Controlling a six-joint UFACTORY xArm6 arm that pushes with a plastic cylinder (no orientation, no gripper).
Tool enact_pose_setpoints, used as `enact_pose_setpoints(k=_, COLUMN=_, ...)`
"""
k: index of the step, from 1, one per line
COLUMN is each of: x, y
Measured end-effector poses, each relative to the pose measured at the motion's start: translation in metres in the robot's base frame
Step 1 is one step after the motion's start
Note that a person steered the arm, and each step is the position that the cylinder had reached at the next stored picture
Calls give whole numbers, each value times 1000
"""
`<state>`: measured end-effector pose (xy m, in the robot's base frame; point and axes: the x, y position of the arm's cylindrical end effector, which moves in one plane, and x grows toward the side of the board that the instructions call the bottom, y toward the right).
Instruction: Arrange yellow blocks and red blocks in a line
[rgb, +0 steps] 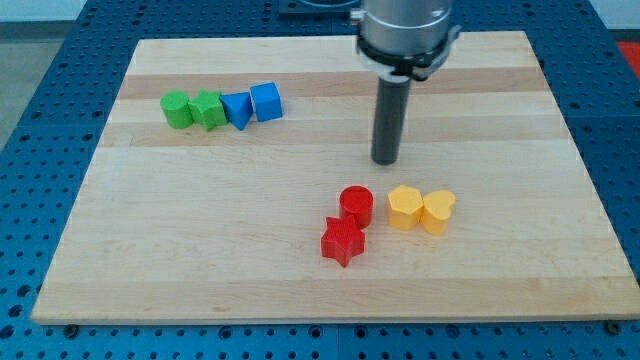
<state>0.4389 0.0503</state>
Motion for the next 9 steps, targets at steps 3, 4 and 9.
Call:
enact_pose_setpoints(k=3, x=38, y=-44)
enact_pose_setpoints(k=4, x=40, y=-60)
enact_pose_setpoints(k=9, x=54, y=-43)
